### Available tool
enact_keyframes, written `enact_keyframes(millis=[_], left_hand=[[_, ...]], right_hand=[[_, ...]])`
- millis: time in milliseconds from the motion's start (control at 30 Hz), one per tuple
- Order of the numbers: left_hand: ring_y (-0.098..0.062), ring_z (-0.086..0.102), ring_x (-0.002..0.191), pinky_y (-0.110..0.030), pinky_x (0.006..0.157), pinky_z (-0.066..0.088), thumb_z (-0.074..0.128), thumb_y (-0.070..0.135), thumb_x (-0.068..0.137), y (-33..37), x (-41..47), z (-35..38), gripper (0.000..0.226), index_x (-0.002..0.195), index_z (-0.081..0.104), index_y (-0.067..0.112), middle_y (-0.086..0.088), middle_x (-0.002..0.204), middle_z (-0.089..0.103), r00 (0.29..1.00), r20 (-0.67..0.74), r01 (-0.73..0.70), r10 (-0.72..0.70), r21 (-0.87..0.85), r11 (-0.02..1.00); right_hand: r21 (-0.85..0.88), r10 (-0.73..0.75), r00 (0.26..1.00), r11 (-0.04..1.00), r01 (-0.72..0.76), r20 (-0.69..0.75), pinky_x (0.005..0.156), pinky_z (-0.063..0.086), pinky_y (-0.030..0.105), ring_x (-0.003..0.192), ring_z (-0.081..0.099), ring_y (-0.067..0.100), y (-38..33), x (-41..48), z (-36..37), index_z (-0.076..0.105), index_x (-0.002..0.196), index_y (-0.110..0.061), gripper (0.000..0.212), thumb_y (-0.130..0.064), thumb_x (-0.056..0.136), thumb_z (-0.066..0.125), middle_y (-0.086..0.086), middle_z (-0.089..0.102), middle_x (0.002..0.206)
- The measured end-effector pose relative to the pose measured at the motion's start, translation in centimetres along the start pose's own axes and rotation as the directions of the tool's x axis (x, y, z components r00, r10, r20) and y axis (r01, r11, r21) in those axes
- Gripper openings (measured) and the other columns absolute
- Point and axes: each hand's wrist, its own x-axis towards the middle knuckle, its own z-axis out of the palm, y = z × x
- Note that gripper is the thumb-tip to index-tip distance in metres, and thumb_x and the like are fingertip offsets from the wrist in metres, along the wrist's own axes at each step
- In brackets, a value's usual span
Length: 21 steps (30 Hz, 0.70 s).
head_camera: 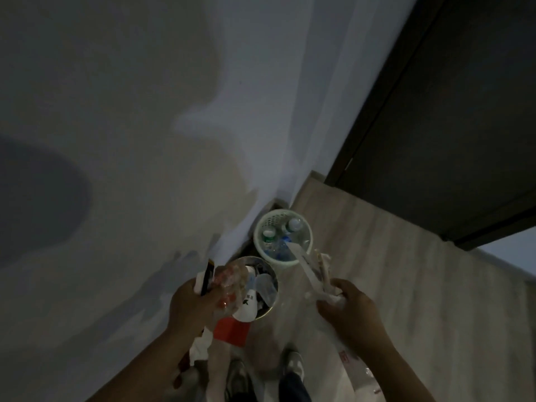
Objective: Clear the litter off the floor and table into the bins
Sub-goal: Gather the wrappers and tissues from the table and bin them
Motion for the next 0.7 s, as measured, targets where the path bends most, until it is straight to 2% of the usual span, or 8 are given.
enact_keyframes(millis=[100, 167, 233, 333, 400, 500, 567, 700], left_hand=[[-0.008, 0.051, 0.042, -0.022, 0.045, 0.036, 0.073, 0.024, 0.082, -1.3, 3.3, 1.8, 0.032, 0.055, 0.058, 0.022, 0.008, 0.037, 0.054, 1.000, -0.008, 0.018, -0.018, 0.012, 1.000], [-0.005, 0.054, 0.046, -0.021, 0.047, 0.038, 0.074, 0.026, 0.081, -2.1, 5.1, 2.8, 0.018, 0.066, 0.065, 0.025, 0.011, 0.043, 0.057, 0.999, -0.011, 0.034, -0.034, 0.017, 0.999], [-0.006, 0.057, 0.046, -0.026, 0.046, 0.042, 0.073, 0.027, 0.082, -3.2, 7.0, 4.1, 0.011, 0.082, 0.072, 0.016, 0.007, 0.049, 0.062, 0.999, -0.011, 0.051, -0.050, 0.050, 0.997], [-0.033, 0.066, 0.068, -0.047, 0.064, 0.054, 0.068, 0.034, 0.072, -5.3, 10.0, 6.5, 0.042, 0.092, 0.069, -0.003, -0.022, 0.074, 0.068, 0.999, -0.004, 0.053, -0.053, 0.083, 0.995], [-0.035, 0.067, 0.079, -0.045, 0.074, 0.053, 0.059, 0.039, 0.064, -7.0, 12.0, 8.2, 0.051, 0.093, 0.070, -0.001, -0.023, 0.082, 0.070, 0.999, -0.010, 0.047, -0.046, 0.123, 0.991], [-0.029, 0.063, 0.069, -0.033, 0.063, 0.048, 0.065, 0.037, 0.073, -10.0, 15.0, 10.6, 0.032, 0.082, 0.068, 0.007, -0.013, 0.070, 0.067, 0.996, -0.023, 0.085, -0.082, 0.193, 0.978], [-0.022, 0.056, 0.057, -0.027, 0.053, 0.040, 0.070, 0.024, 0.081, -12.0, 17.0, 12.0, 0.019, 0.071, 0.062, 0.011, -0.006, 0.059, 0.058, 0.991, -0.052, 0.131, -0.122, 0.215, 0.968], [-0.020, 0.053, 0.057, -0.027, 0.049, 0.037, 0.066, 0.018, 0.084, -16.0, 21.1, 14.6, 0.012, 0.077, 0.061, 0.010, -0.007, 0.064, 0.058, 0.988, -0.070, 0.152, -0.137, 0.315, 0.937]], right_hand=[[-0.039, 0.020, 0.999, 0.999, -0.018, 0.045, 0.053, 0.036, 0.007, 0.071, 0.053, -0.005, 1.3, 4.0, 1.2, 0.056, 0.123, -0.027, 0.046, -0.034, 0.081, 0.073, -0.023, 0.050, 0.078], [-0.056, 0.021, 0.996, 0.998, -0.016, 0.086, 0.053, 0.037, 0.007, 0.072, 0.054, -0.004, 2.1, 6.3, 2.1, 0.054, 0.126, -0.026, 0.047, -0.034, 0.083, 0.071, -0.021, 0.051, 0.082], [-0.080, 0.014, 0.992, 0.997, -0.005, 0.122, 0.054, 0.038, 0.008, 0.072, 0.056, -0.003, 3.0, 8.7, 3.1, 0.053, 0.128, -0.027, 0.048, -0.035, 0.084, 0.070, -0.019, 0.051, 0.086], [-0.093, 0.001, 0.989, 0.996, 0.013, 0.147, 0.054, 0.039, 0.008, 0.070, 0.057, -0.002, 4.6, 12.1, 4.8, 0.055, 0.125, -0.027, 0.045, -0.035, 0.084, 0.070, -0.022, 0.050, 0.080], [-0.084, 0.000, 0.987, 0.996, 0.013, 0.159, 0.056, 0.040, 0.009, 0.070, 0.057, -0.004, 6.0, 14.3, 6.1, 0.056, 0.123, -0.026, 0.044, -0.034, 0.083, 0.071, -0.023, 0.049, 0.078], [-0.082, 0.022, 0.979, 0.997, -0.005, 0.202, 0.058, 0.046, 0.010, 0.072, 0.059, -0.002, 8.7, 17.3, 8.4, 0.055, 0.124, -0.025, 0.045, -0.034, 0.083, 0.071, -0.022, 0.051, 0.079], [-0.084, 0.035, 0.974, 0.996, -0.017, 0.222, 0.061, 0.050, 0.013, 0.074, 0.061, 0.000, 10.6, 19.1, 9.9, 0.055, 0.123, -0.025, 0.043, -0.033, 0.083, 0.071, -0.021, 0.052, 0.079], [-0.110, 0.058, 0.964, 0.994, -0.030, 0.259, 0.063, 0.047, 0.011, 0.077, 0.060, -0.001, 14.2, 22.3, 13.2, 0.055, 0.123, -0.024, 0.044, -0.033, 0.083, 0.072, -0.016, 0.057, 0.085]])
